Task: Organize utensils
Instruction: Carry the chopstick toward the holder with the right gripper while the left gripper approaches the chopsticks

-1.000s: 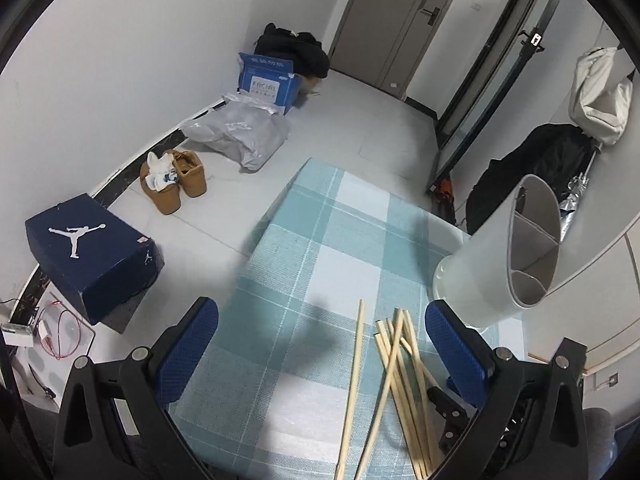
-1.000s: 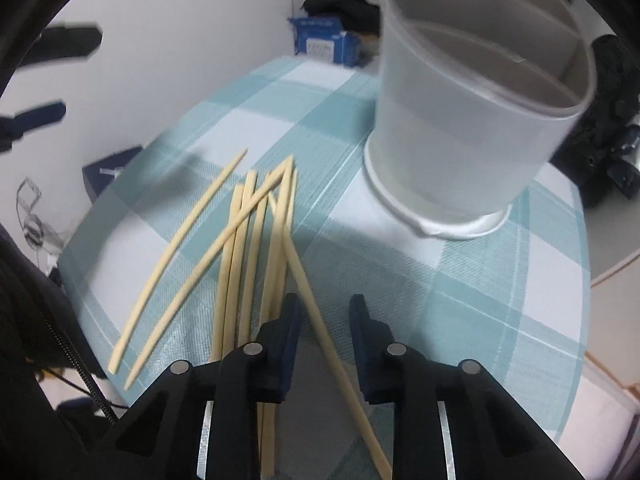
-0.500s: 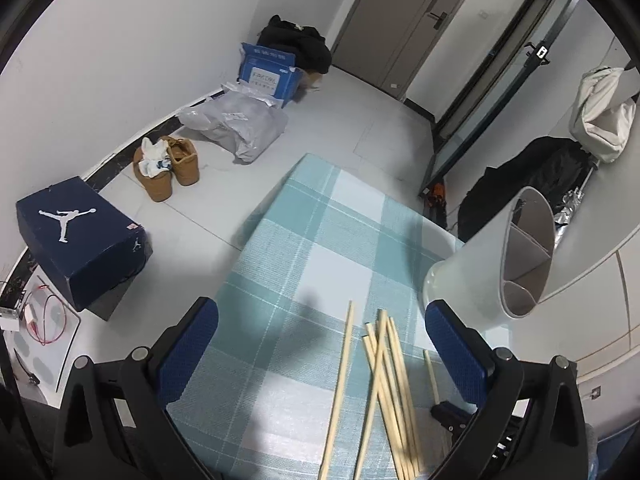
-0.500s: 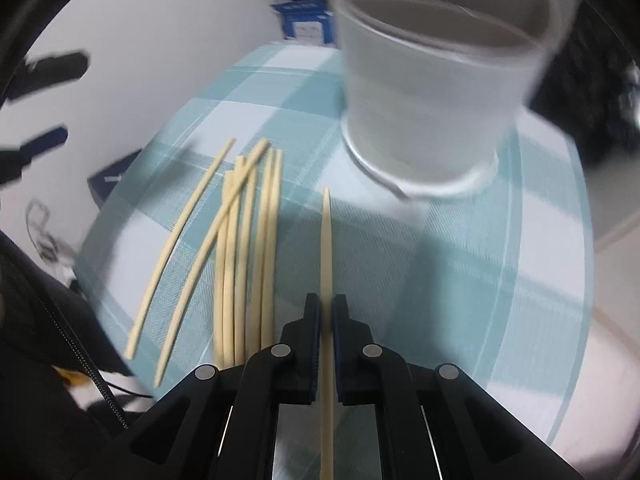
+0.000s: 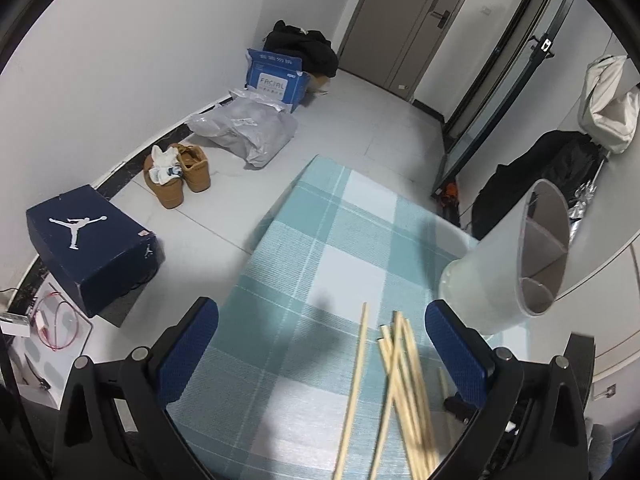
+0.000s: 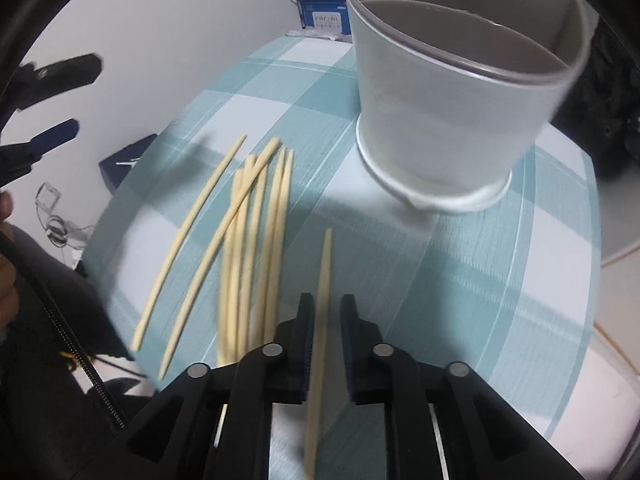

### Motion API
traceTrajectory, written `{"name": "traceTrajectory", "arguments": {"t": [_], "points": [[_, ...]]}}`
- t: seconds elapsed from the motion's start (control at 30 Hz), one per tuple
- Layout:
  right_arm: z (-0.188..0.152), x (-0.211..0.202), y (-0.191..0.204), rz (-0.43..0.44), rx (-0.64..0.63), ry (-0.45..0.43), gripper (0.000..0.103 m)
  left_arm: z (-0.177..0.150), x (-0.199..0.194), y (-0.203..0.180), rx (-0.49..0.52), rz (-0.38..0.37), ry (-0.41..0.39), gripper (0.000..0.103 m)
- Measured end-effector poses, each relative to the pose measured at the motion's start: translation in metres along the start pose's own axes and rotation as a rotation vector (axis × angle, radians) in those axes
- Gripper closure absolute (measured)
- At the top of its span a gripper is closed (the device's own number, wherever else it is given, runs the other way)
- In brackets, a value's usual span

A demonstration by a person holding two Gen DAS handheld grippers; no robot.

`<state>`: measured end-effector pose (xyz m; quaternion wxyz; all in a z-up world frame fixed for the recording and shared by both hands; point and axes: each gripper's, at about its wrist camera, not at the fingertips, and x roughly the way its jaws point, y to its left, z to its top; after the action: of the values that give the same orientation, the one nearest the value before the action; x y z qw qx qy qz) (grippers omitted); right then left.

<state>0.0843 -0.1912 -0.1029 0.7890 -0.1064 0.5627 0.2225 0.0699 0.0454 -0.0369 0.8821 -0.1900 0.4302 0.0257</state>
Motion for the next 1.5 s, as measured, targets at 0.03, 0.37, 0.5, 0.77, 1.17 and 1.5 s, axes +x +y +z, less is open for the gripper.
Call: {"name": "traceTrajectory", "arguments": {"t": [0.03,0.37,0.5,0.77,1.17,1.5], "points": [[0.003,0.004,0.0,-0.002,-0.008,0.002,0.089,0.0,0.002,0.001,-0.003,0.009,0.008,0.001],[0.012,0.012,0.013,-0.007,-0.099,-0.072,0.098,-0.01,0.021,-0.007,0.107,0.157,0.019,0.001],[0.013,-0.003,0.003,0.073,0.0,-0.132,0.098,-0.017,0.035,-0.008,0.141,0.166,0.092,0.001],[0.006,-0.061,-0.028,0.271,0.131,-0.335,0.098,-0.03,0.055,-0.022,0.207,0.126,0.232,0.001],[-0.009,-0.094,-0.083,0.34,0.299,-0.446,0.099,-0.036,0.081,-0.037,0.297,0.25,0.266,0.002],[-0.026,-0.117,-0.096,0.355,0.296,-0.487,0.099,-0.025,0.088,-0.05,0.312,0.243,0.273,0.022]]}}
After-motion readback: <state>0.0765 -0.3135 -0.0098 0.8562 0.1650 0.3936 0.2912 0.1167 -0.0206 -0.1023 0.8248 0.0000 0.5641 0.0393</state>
